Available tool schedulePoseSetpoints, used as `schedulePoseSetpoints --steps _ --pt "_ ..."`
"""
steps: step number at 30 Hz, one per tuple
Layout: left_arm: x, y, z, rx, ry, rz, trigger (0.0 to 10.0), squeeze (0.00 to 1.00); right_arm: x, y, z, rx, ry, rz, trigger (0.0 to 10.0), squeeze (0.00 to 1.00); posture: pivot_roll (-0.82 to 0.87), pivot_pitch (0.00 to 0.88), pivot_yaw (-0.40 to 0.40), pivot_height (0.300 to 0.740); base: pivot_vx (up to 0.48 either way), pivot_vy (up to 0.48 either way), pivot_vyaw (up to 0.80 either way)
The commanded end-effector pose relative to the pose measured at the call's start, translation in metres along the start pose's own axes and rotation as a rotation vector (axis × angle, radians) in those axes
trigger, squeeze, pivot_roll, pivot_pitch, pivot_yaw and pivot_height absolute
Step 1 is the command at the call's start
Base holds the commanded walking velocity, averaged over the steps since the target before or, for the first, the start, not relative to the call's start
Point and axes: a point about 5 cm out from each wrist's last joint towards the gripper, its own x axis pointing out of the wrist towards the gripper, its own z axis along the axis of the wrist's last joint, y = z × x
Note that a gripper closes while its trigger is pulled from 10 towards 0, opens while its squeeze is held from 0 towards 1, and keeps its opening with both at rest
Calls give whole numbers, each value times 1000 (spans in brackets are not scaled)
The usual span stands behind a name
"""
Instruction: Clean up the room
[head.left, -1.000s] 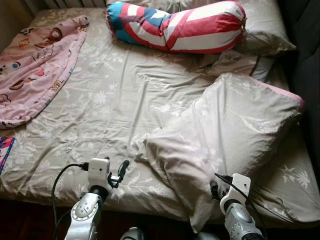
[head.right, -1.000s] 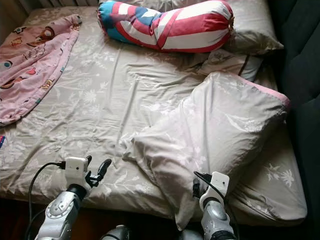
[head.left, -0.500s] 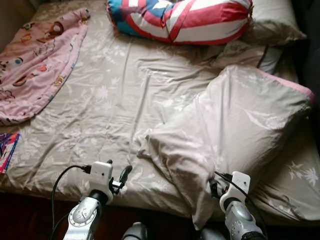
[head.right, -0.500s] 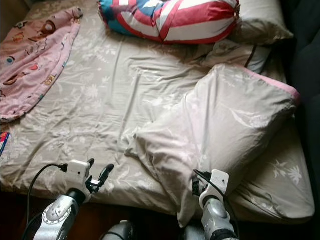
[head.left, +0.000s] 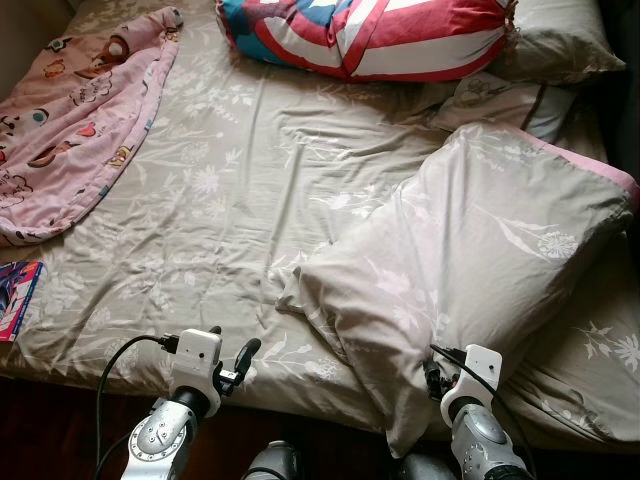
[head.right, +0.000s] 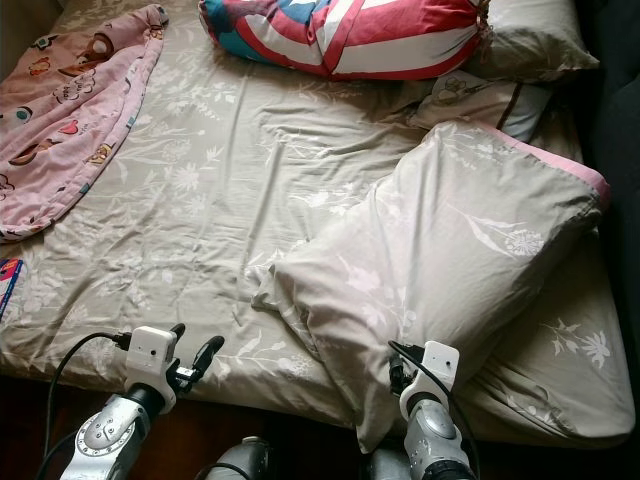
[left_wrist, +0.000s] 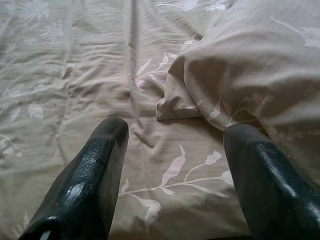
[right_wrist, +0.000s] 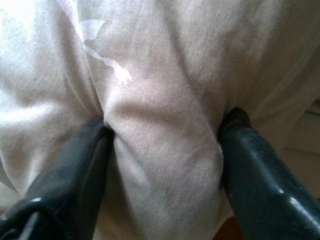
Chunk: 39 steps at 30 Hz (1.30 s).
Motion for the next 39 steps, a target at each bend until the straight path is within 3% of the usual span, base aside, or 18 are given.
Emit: schedulePoseSetpoints --steps 1,13,39 --pt "-8 4 -8 12 44 -1 10000 0 -11 5 -42 3 157 19 0 0 183 393 167 740 0 0 0" --pt "-6 0 -9 7 45 -1 10000 0 -13 5 -46 -15 160 22 0 0 175 382 156 740 0 0 0" --pt "13 -9 -2 -7 19 13 10000 0 -11 0 -39 -37 138 9 0 0 149 334 118 740 0 0 0"
